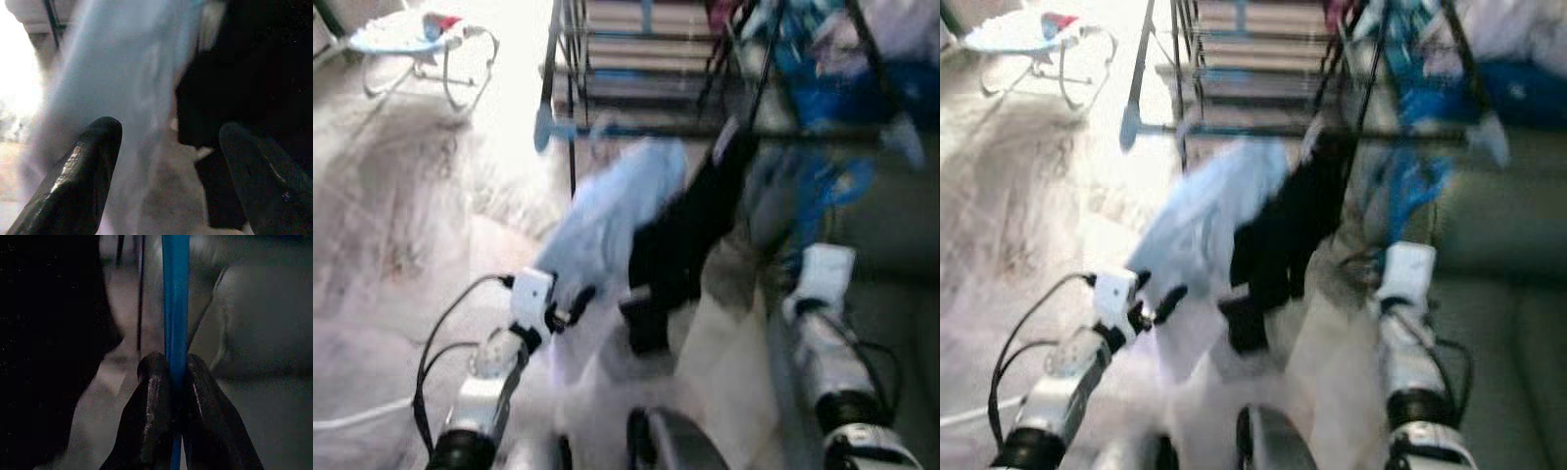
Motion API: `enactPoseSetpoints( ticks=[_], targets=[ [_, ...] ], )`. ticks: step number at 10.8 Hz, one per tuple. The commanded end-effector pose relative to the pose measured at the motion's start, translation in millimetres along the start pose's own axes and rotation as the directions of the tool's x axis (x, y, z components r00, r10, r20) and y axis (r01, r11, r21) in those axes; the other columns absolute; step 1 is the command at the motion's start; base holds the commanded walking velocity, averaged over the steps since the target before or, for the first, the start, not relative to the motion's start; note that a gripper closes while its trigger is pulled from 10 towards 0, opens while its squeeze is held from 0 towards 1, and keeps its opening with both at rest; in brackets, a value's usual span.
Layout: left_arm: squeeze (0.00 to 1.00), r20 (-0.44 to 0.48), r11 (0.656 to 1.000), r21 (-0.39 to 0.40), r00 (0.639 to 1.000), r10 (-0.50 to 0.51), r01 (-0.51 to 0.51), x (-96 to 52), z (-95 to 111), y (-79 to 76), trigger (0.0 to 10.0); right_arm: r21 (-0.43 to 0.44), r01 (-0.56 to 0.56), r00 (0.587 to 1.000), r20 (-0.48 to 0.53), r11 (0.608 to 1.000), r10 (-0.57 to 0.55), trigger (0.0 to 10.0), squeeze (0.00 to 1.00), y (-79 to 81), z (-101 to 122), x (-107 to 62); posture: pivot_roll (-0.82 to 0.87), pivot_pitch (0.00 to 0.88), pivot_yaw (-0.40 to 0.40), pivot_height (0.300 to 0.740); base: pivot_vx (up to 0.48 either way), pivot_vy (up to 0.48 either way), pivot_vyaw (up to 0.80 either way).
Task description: Hang hanger
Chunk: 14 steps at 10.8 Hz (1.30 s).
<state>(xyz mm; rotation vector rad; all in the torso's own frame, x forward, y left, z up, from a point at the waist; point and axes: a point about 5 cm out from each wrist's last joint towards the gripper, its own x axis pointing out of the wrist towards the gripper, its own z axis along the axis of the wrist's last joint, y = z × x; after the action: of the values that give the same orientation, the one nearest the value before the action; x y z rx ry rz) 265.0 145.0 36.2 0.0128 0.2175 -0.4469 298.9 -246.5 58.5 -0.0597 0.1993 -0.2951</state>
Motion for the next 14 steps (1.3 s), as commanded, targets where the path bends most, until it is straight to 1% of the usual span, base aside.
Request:
enactPoseSetpoints(
  ticks=[1, 2, 3, 4, 6, 7, 8, 9, 10, 12, 13, 14],
  targets=[
    [0.00, -0.017, 1.000, 0.003, 1.000, 0.020, -0.020, -5.7, -4.6, 3.9, 10.0, 0.008, -0.001, 1.000, 0.019, 1.000, 0.001, 10.0, 0.00, 2.9, 1.2, -1.4, -0.03, 0.182, -0.064, 0.740, 0.000, 0.000, 0.00],
    [0.00, -0.019, 1.000, 0.003, 1.000, 0.016, -0.016, -4.7, -5.2, 2.4, 10.0, 0.010, -0.003, 1.000, 0.027, 1.000, 0.003, 10.0, 0.00, 3.3, 6.0, 1.7, -0.03, 0.180, -0.063, 0.740, 0.000, 0.000, 0.00],
    [0.00, -0.023, 1.000, 0.007, 1.000, 0.012, -0.012, -4.7, -5.7, 1.8, 10.0, -0.008, -0.010, 0.999, 0.030, 1.000, 0.010, 10.0, 0.00, 3.2, 11.7, 5.7, -0.03, 0.180, -0.063, 0.740, 0.000, 0.000, 0.00],
    [0.00, -0.027, 1.000, 0.012, 1.000, 0.008, -0.008, -4.5, -6.0, 1.8, 10.0, 0.023, -0.023, 1.000, 0.012, 0.999, 0.023, 10.0, 0.00, 4.3, 17.8, 11.2, -0.03, 0.179, -0.062, 0.740, 0.000, 0.000, 0.00],
    [0.00, -0.031, 1.000, 0.017, 0.999, 0.007, -0.007, -4.7, -6.9, 1.3, 10.0, -0.010, -0.027, 0.996, -0.084, 1.000, 0.026, 10.0, 0.00, 2.2, 27.7, 23.8, -0.03, 0.178, -0.066, 0.740, 0.000, 0.000, 0.00],
    [0.00, -0.038, 1.000, 0.017, 0.999, 0.006, -0.006, -5.7, -9.1, -0.4, 10.0, 0.033, -0.015, 0.991, -0.129, 0.999, 0.019, 10.0, 0.00, 0.3, 27.9, 26.1, -0.03, 0.180, -0.071, 0.740, 0.000, 0.000, 0.00],
    [0.00, -0.048, 1.000, 0.018, 0.999, 0.005, -0.004, -6.6, -11.0, -1.4, 10.0, -0.001, -0.027, 0.987, -0.160, 1.000, 0.026, 10.0, 0.00, -0.1, 26.0, 26.2, -0.03, 0.184, -0.074, 0.740, 0.000, 0.000, 0.00],
    [0.00, -0.050, 1.000, 0.018, 0.999, 0.003, -0.002, -6.9, -11.6, -2.4, 10.0, 0.021, -0.034, 0.977, -0.211, 0.999, 0.038, 10.0, 0.00, 0.0, 22.3, 26.6, -0.03, 0.187, -0.081, 0.740, 0.000, 0.000, 0.00],
    [0.00, -0.052, 1.000, 0.019, 0.999, 0.003, -0.002, -6.9, -12.0, -2.8, 10.0, 0.012, -0.040, 0.973, -0.227, 0.999, 0.041, 10.0, 0.00, -0.6, 21.8, 27.0, -0.03, 0.186, -0.084, 0.740, 0.000, 0.000, 0.00],
    [0.00, -0.065, 1.000, 0.026, 0.998, 0.007, -0.005, -7.0, -14.0, -3.1, 10.0, 0.013, -0.036, 0.959, -0.282, 0.999, 0.038, 10.0, 0.00, -7.0, 16.8, 27.2, -0.03, 0.183, -0.090, 0.740, 0.000, 0.000, 0.00],
    [0.00, -0.066, 1.000, 0.028, 0.998, 0.007, -0.005, -6.9, -14.5, -3.7, 10.0, 0.049, -0.038, 0.954, -0.297, 0.998, 0.051, 10.0, 0.00, -8.0, 9.1, 23.6, -0.03, 0.181, -0.089, 0.740, 0.000, 0.000, 0.00],
    [0.00, -0.064, 1.000, 0.027, 0.998, 0.009, -0.007, -6.6, -13.9, -3.7, 10.0, 0.052, -0.033, 0.958, -0.282, 0.998, 0.047, 10.0, 1.00, -9.1, 7.5, 21.7, -0.03, 0.182, -0.084, 0.740, 0.000, 0.000, 0.00]
  ],
)
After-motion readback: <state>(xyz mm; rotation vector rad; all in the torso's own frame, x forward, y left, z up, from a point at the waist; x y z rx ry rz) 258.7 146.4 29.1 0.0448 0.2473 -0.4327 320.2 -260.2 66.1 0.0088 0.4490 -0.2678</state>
